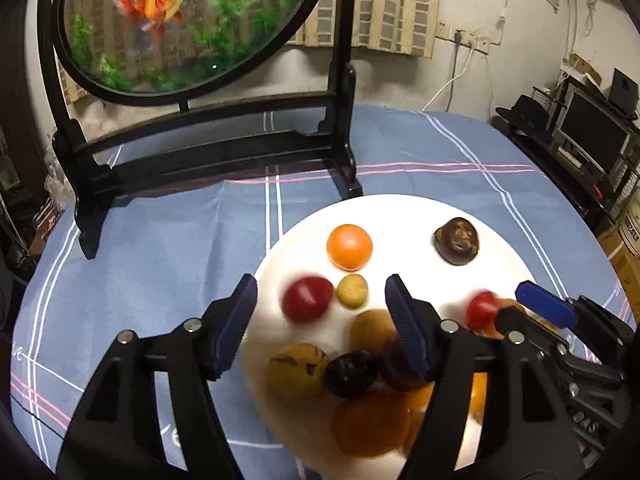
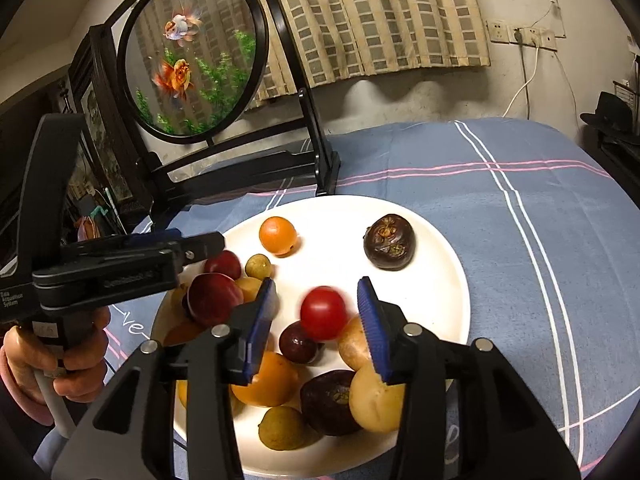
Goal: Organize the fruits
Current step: 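Carry both fruits onto the white plate and open both grippers, then grasp the orange with the right gripper while the left gripper grasps a red cherry tomato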
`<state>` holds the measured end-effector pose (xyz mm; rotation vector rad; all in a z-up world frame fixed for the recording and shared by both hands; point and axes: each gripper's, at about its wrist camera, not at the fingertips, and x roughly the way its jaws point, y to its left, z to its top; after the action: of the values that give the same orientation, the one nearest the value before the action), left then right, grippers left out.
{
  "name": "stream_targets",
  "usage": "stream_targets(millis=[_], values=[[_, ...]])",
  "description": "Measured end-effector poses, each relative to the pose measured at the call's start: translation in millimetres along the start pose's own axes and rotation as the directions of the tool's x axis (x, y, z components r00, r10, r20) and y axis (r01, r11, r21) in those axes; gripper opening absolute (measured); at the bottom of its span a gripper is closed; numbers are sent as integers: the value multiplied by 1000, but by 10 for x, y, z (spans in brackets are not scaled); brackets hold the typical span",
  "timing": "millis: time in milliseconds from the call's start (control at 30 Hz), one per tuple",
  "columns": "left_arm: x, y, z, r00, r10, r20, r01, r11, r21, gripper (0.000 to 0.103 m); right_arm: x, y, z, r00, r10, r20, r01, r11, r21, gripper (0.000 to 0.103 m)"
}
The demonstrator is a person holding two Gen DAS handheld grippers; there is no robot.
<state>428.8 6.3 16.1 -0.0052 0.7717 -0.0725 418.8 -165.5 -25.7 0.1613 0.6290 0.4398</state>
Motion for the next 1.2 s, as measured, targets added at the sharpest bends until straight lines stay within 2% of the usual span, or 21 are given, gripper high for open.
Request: stream_targets(millis=[33,200,300,533,567,667,767,867,1033,1200], values=[[-84,-8,-23,1000,-3,8,3,1000,8,70,-15,-1,-1,1000,2,-2,-2,1000,3,44],[-551,-75,-207,996,29,85,-34,998,56,93,-213,42,-25,1000,24,-6,-24,999,25,44],[-861,-93,-453,993,37,114,-46,997,69,99,-406,103,-124,999,38,-15,-38,999,18,47],[-1243,23,-1208,997,-9,80,9,1000,1,100,-820,330,-580,995,80,-67,-81,997,-9,50],[-1249,50,-1279,997,-7,78,8,1000,-11,100,-856,367,-648,994,81,-76,-83,996,-19,58],[-1189,178,-1539,999,4,54,-1,998,-60,100,-941,490,-879,991,88,-103,-95,993,-66,60],[-1103,254,-1624,999,38,-19,-39,996,-76,100,-1005,666,-1061,988,76,-134,-98,982,-162,60],[-1115,305,-1644,999,35,-26,-38,993,-114,100,-1073,853,-1116,987,87,-134,-118,964,-240,60],[-1129,300,-1641,994,106,-24,-108,990,-87,100,-1032,1023,-1223,977,103,-184,-156,939,-306,61],[-1106,391,-1626,996,77,-53,-83,989,-126,100,-898,1087,-1315,965,85,-247,-167,929,-331,61]])
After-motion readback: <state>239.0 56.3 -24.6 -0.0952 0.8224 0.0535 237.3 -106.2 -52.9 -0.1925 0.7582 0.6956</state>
